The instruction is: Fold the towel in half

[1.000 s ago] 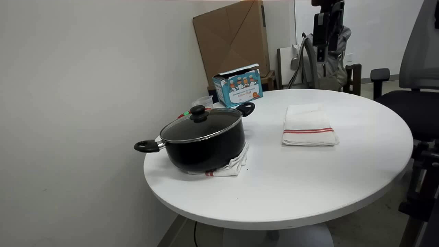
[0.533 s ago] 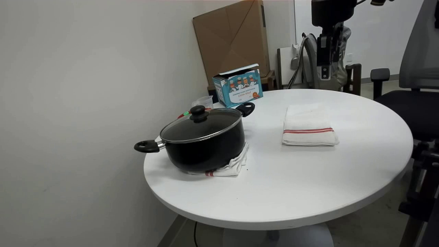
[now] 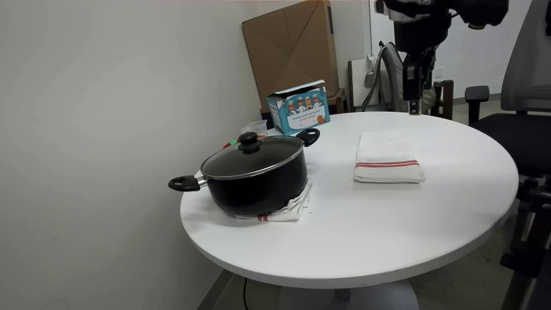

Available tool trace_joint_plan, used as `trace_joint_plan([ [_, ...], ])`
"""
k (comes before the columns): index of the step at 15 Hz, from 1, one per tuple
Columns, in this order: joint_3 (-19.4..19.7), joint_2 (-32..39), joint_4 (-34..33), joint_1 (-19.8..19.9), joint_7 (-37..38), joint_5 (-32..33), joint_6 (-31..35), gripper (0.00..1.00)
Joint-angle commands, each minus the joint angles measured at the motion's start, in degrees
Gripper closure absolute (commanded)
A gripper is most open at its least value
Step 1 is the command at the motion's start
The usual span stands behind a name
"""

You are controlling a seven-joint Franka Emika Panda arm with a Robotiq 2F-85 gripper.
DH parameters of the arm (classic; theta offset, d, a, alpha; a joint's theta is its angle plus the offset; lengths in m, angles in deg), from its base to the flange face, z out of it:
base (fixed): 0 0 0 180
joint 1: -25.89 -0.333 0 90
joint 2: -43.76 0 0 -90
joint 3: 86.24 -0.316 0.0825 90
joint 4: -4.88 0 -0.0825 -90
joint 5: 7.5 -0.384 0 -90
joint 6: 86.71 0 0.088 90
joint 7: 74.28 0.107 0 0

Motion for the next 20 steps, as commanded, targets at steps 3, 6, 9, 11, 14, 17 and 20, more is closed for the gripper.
trace_joint_plan([
  [3,0.2,7.4,-1.7,-0.1,-2.1,-2.0,3.7,0.0],
  [6,0.1,11.0,-3.4,0.0,-2.7,-1.5,5.8,0.0],
  [9,0.0,14.3,-5.1,0.0,-2.6,-0.2,7.9,0.0],
  [11,0.2,15.8,-5.8,-0.2,-2.5,1.5,9.2,0.0],
  [14,1.5,17.0,-6.3,-1.1,-0.7,8.9,10.5,0.0],
  [17,3.0,17.9,-6.8,-1.7,1.7,17.7,10.8,0.0],
  [20,4.0,19.0,-7.3,-1.8,4.7,24.7,11.3,0.0],
])
